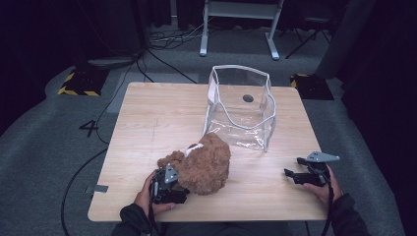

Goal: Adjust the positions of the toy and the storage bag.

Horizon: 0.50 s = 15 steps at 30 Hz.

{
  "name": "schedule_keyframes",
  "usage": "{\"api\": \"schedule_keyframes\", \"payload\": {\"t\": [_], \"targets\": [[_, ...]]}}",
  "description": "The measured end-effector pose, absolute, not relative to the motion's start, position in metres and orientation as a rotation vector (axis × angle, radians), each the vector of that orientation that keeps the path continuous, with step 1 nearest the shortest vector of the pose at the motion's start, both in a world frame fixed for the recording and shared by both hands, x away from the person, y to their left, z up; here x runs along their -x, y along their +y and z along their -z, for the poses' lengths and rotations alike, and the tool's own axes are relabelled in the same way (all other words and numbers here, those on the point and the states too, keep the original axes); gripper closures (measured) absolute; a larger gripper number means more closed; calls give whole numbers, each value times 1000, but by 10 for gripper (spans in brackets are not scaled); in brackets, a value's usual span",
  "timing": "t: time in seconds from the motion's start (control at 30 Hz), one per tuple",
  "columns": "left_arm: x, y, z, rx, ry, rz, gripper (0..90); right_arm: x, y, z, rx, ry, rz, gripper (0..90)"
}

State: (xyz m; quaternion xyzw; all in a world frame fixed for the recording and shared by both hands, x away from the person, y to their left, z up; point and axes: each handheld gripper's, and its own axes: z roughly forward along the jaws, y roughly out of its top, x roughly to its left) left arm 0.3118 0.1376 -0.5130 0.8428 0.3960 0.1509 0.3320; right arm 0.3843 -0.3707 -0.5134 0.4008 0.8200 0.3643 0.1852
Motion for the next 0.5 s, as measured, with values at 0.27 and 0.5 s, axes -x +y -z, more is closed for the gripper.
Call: {"api": "schedule_keyframes", "payload": {"t": [0.27, 0.5], "targets": [[-297, 135, 504, -2217, 897, -379, 246, -384, -371, 513, -1129, 2313, -1028, 211], [-284, 144, 485, -2154, 849, -418, 199, -384, -371, 513, -1129, 2314, -1028, 210]]}}
